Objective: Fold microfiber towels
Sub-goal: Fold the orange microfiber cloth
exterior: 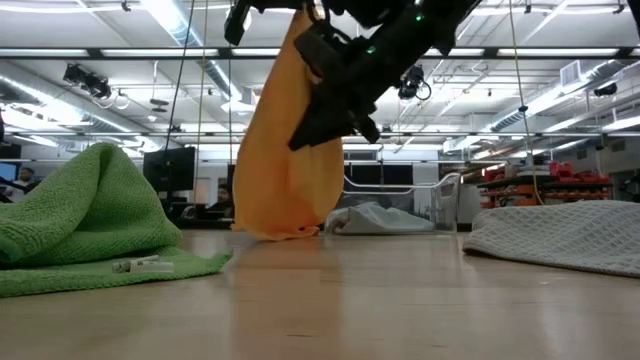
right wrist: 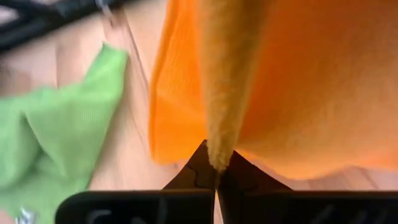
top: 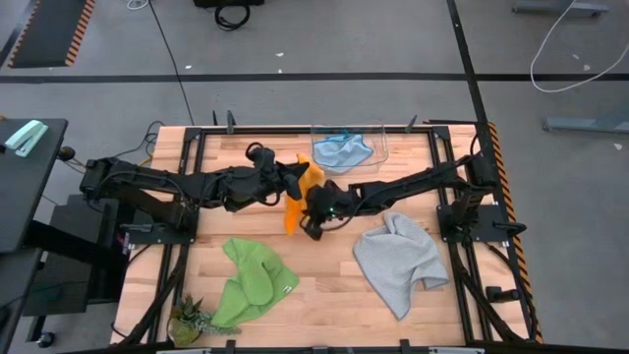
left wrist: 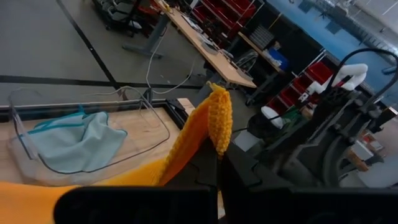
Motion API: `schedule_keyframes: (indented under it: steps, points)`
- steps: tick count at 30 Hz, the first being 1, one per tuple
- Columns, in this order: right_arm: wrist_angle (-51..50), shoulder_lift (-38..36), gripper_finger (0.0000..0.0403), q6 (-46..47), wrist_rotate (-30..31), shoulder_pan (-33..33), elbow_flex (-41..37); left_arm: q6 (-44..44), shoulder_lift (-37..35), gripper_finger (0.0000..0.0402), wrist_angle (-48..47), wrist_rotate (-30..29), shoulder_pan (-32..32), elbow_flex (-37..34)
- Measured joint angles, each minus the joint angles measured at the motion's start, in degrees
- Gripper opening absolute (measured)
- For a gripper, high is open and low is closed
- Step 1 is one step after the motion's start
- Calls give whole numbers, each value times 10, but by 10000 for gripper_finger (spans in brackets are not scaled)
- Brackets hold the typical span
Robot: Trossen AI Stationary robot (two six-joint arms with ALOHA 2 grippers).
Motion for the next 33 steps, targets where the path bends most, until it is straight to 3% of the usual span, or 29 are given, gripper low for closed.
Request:
schedule_keyframes:
  steps: [6, 16, 20, 28, 33]
  points:
    - [-98, -42, 3, -16, 51, 36, 0, 4, 0, 7, -4, 0, 0, 0]
    - [-286, -189, 1, -22, 144, 51, 0, 4, 0, 7, -12, -1, -13, 0]
    - [-351, -240, 1, -22, 148, 38, 0, 5, 0, 7, -17, -4, -30, 0]
    - [-460, -326, 0, -40, 144, 36, 1, 19, 0, 7, -39, -75, -74, 0]
    - [-509, -336, 0, -59, 139, 38, 42, 18, 0, 7, -71, -87, -79, 0]
